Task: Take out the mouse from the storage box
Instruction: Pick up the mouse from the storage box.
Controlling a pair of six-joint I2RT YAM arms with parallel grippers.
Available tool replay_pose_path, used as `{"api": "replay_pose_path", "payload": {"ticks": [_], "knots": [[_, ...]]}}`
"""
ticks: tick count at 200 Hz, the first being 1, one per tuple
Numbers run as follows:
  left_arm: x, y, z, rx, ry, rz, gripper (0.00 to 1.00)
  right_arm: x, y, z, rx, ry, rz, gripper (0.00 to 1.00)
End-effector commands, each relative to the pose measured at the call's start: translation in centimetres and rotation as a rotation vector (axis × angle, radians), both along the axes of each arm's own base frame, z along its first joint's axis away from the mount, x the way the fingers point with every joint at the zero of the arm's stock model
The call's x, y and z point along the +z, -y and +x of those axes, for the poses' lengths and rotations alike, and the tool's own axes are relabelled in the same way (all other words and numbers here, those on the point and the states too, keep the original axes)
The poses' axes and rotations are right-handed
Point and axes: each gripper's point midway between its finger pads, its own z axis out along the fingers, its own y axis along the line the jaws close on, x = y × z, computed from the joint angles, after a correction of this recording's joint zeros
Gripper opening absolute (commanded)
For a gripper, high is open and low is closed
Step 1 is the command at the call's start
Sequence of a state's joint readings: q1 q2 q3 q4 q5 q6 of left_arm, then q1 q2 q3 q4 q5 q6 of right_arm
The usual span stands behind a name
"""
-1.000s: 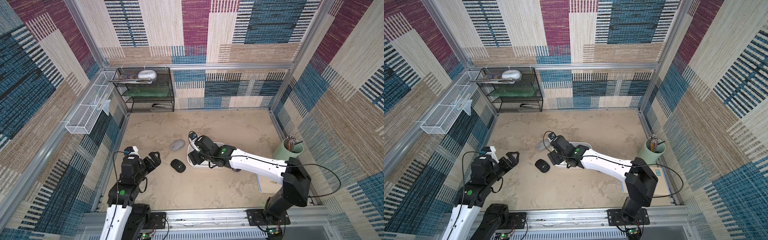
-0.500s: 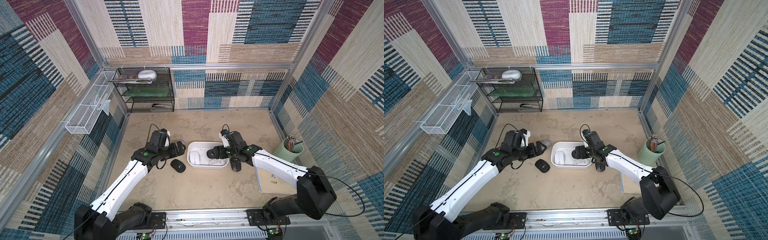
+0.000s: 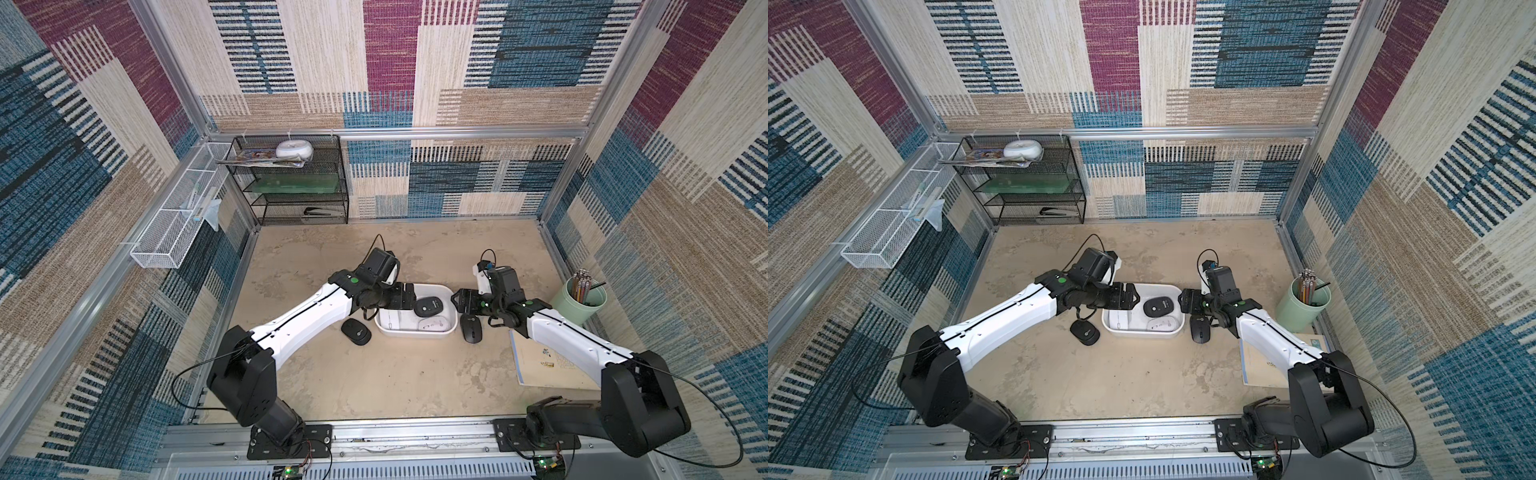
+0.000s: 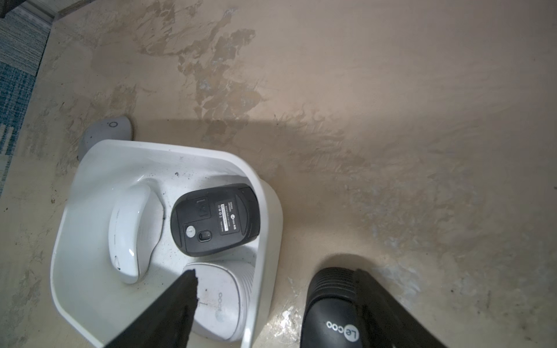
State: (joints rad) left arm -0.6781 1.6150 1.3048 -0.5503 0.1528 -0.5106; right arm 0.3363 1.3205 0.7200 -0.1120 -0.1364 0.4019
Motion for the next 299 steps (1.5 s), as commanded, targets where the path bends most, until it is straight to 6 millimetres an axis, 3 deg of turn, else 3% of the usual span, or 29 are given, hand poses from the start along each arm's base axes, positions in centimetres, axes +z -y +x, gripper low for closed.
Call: {"api": "replay_pose_path", "payload": {"ticks": [1, 113, 158, 209, 299], "knots": [[-0.7, 1.3, 0.0, -0.116, 0.037, 0.088, 0.96, 0.4, 0.0, 0.5, 0.000, 0.039, 0.024, 0.84], [-5.9, 7.2, 1.7, -0.496, 0.034, 0.245, 0.99, 3.0, 1.3, 0.0, -0.040, 0.186, 0.043, 0.84], [-8.6, 7.7, 2.9, -0.507, -0.013, 0.279, 0.99, 3.4, 1.5, -0.2, -0.047, 0.201, 0.044, 0.84], [-10.0, 7.6, 4.4, -0.444, -0.063, 0.253, 0.95, 3.4, 1.4, -0.3, -0.042, 0.205, 0.052, 0.84], [-12.4, 7.9, 4.3, -0.435, -0.137, 0.231, 0.85, 3.3, 1.3, -0.3, -0.038, 0.203, 0.056, 0.84]]}}
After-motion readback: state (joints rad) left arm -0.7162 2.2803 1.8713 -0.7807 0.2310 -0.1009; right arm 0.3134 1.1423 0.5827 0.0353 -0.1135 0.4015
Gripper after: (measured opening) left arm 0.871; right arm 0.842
